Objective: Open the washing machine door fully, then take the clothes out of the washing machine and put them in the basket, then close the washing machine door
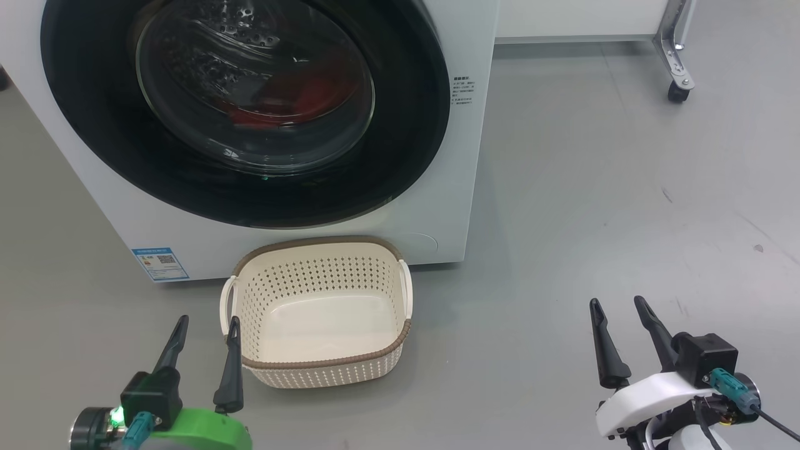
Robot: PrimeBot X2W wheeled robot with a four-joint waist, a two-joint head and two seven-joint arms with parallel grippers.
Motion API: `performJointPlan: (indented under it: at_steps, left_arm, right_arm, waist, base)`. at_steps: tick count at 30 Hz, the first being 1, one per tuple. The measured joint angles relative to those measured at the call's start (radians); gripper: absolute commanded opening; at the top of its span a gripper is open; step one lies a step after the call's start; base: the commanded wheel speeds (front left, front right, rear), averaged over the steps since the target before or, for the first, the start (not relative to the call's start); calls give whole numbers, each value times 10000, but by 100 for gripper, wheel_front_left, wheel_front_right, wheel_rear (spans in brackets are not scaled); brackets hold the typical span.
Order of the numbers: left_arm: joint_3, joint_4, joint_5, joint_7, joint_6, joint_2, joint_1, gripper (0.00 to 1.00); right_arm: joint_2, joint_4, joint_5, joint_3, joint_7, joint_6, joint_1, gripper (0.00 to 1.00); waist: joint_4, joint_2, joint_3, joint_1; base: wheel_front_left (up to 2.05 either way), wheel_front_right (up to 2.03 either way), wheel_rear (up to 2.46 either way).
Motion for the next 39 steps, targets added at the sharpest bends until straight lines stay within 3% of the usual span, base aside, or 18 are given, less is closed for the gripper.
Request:
performJointPlan:
  at_steps: [23, 24, 25, 39]
  left_arm:
    - [42, 169, 2, 0, 40, -144, 23, 100]
    - [44, 173, 4, 0, 40, -146, 23, 100]
    - [44, 174, 4, 0, 40, -150, 23, 100]
    - [54, 180, 33, 0, 42, -221, 23, 100]
  right_arm:
    - [-98, -2, -293, -23, -2, -161, 105, 100]
    - [-111, -2, -328, -23, -29, -163, 105, 79]
    - [-127, -2, -372, -23, -31, -163, 105, 0]
    - [-192, 2, -462, 8, -23, -176, 104, 0]
  waist:
    - [-24, 0, -6, 0]
    - [-21, 0, -3, 0]
    - [-17, 0, 0, 0]
    - [33, 0, 175, 0]
  base:
    - [0, 0, 0]
    - [0, 0, 0]
    - [0, 0, 0]
    - [0, 0, 0]
